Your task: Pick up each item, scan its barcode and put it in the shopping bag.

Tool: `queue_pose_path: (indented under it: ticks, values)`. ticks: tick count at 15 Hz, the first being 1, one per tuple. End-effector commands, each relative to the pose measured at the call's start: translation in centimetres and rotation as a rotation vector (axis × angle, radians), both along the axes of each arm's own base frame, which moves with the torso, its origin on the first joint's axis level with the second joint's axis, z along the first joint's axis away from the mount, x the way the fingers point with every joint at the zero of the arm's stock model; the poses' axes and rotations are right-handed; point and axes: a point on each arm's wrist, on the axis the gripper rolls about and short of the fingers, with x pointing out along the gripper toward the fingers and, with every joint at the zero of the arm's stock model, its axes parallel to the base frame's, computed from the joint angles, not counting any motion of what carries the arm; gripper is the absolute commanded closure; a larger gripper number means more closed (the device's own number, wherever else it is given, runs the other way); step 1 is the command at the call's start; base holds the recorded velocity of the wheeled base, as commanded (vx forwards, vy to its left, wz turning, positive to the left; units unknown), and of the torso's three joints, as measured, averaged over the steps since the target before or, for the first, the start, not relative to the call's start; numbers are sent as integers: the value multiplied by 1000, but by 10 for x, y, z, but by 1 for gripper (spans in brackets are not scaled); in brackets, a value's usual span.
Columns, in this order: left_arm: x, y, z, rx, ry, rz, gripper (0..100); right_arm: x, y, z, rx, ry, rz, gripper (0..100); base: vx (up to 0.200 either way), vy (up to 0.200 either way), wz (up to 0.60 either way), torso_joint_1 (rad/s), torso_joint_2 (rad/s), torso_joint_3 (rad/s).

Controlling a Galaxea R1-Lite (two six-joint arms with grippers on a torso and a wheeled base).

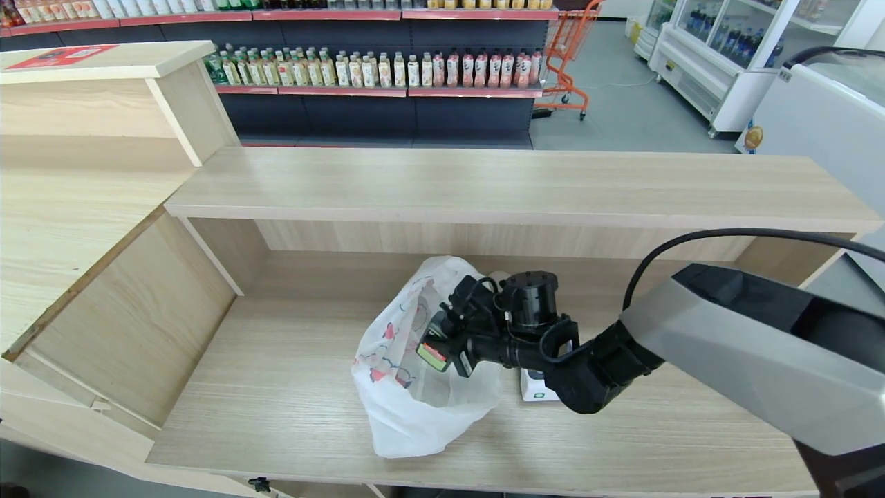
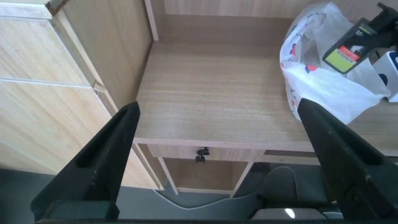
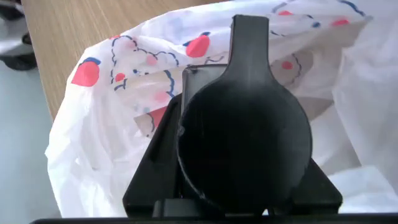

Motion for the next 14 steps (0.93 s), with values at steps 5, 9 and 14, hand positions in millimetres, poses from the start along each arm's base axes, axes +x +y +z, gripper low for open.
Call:
queue_pose_path:
  ticks: [5, 9, 14]
  values:
    - [0, 0, 0, 0, 0, 1, 0, 3, 17, -50, -129, -66, 72, 100, 0, 0, 0, 0, 0, 0]
    - [0, 0, 0, 0, 0, 0, 0, 2, 20, -41, -102, -67, 73, 0, 0, 0, 0, 0, 0, 0]
    - [0, 0, 0, 0, 0, 0, 0, -1, 3, 48, 164, 42, -31, 0, 0, 0, 0, 0, 0, 0]
